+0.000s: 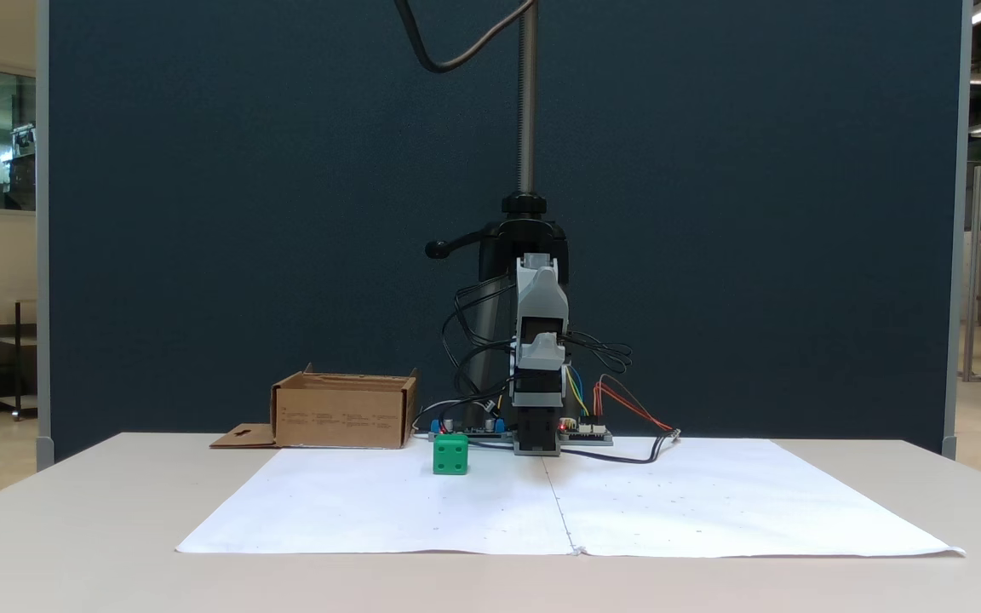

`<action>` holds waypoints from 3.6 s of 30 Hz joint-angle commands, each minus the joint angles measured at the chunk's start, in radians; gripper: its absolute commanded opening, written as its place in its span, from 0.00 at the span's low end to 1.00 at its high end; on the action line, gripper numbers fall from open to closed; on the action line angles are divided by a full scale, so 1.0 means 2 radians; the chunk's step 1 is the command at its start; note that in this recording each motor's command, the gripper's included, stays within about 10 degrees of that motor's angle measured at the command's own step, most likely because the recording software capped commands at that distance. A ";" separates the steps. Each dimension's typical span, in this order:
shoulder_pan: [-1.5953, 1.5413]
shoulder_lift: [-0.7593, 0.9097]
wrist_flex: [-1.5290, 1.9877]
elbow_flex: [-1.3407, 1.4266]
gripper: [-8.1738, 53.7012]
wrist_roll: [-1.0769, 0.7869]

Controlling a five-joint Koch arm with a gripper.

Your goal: Grasp a green dice and put it in the bin.

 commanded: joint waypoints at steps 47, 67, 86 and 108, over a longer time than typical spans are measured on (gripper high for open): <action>0.002 0.057 -0.058 0.031 0.85 -0.025; 0.012 0.055 0.093 -0.036 0.81 -0.043; 0.051 0.057 0.743 -0.318 0.81 -0.042; 0.035 0.047 1.340 -0.559 0.83 0.000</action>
